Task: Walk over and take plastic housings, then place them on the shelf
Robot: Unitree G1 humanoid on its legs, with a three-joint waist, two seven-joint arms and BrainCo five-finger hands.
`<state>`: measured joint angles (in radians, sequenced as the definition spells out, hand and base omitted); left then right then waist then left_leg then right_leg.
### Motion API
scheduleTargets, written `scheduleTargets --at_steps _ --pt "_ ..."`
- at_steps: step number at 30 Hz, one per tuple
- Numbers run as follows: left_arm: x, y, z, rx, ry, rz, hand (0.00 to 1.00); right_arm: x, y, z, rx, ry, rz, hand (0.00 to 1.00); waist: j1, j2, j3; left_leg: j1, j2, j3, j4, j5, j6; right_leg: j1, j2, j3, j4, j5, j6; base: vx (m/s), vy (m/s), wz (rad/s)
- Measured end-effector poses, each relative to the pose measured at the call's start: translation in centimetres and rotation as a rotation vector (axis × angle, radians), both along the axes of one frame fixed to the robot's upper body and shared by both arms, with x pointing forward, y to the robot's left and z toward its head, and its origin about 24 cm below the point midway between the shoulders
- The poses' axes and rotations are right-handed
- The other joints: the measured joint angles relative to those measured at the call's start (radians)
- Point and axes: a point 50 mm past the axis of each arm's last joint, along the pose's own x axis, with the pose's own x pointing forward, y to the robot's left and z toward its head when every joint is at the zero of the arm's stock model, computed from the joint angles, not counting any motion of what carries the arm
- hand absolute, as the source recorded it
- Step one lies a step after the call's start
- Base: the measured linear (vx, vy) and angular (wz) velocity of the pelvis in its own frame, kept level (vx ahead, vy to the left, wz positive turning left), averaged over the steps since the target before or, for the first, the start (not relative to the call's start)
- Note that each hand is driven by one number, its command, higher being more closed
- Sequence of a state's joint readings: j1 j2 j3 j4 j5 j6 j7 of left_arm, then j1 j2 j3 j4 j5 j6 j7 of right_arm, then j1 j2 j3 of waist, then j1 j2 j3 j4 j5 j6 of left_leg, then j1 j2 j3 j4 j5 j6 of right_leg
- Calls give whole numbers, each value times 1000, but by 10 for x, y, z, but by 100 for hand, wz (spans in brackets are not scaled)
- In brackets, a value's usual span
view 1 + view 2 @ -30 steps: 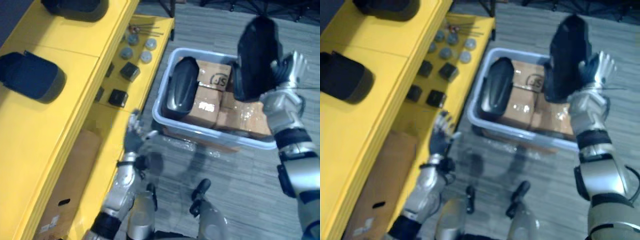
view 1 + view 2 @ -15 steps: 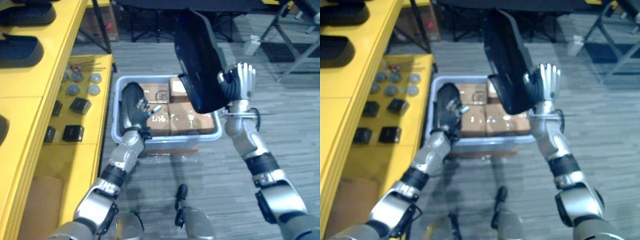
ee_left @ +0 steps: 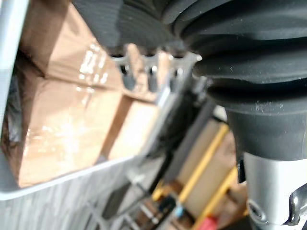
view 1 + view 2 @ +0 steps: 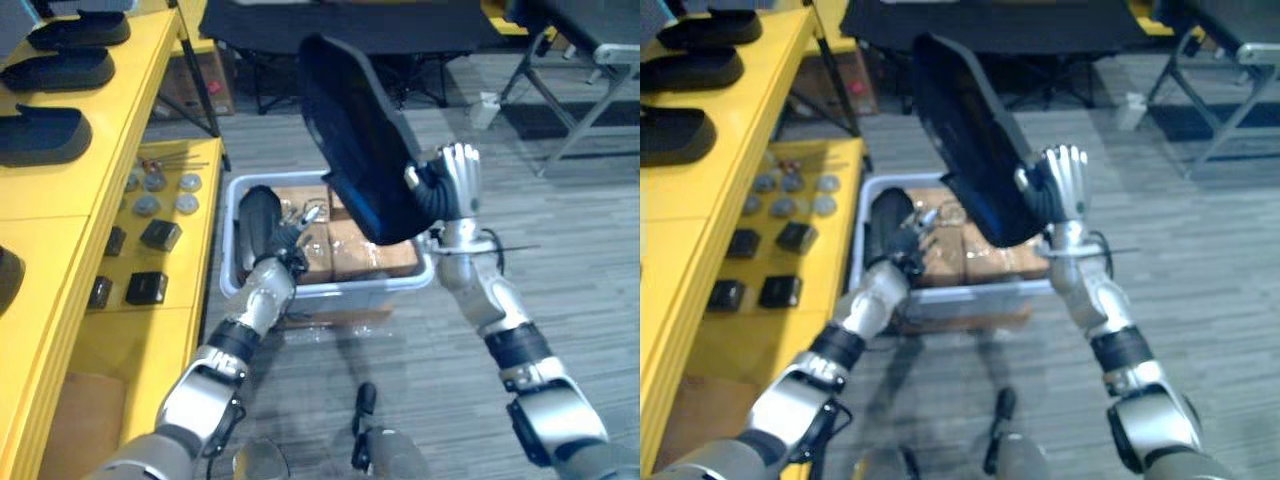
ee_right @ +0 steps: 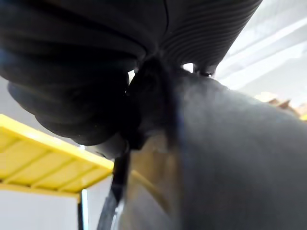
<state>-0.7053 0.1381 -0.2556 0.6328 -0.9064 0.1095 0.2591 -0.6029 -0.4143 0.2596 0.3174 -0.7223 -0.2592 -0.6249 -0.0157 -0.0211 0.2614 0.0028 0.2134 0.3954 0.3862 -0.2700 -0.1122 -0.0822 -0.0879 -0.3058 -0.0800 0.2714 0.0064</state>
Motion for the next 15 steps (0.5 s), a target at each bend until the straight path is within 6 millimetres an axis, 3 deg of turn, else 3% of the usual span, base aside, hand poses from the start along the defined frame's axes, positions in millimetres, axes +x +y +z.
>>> scheduleTargets --at_steps 7,15 --pt "-1 -4 -6 -29 22 -22 0 -4 18 -17 -5 61 64 100 3 -3 -14 14 -4 -3 -3 0 1 16 -4 1 -1 0 1 -7 56 1" --pt "-7 -26 -9 -95 22 -119 0 -6 39 -38 -11 149 123 100 4 -3 -14 9 -7 -22 -4 3 1 16 -8 -22 -1 -1 2 9 47 5"
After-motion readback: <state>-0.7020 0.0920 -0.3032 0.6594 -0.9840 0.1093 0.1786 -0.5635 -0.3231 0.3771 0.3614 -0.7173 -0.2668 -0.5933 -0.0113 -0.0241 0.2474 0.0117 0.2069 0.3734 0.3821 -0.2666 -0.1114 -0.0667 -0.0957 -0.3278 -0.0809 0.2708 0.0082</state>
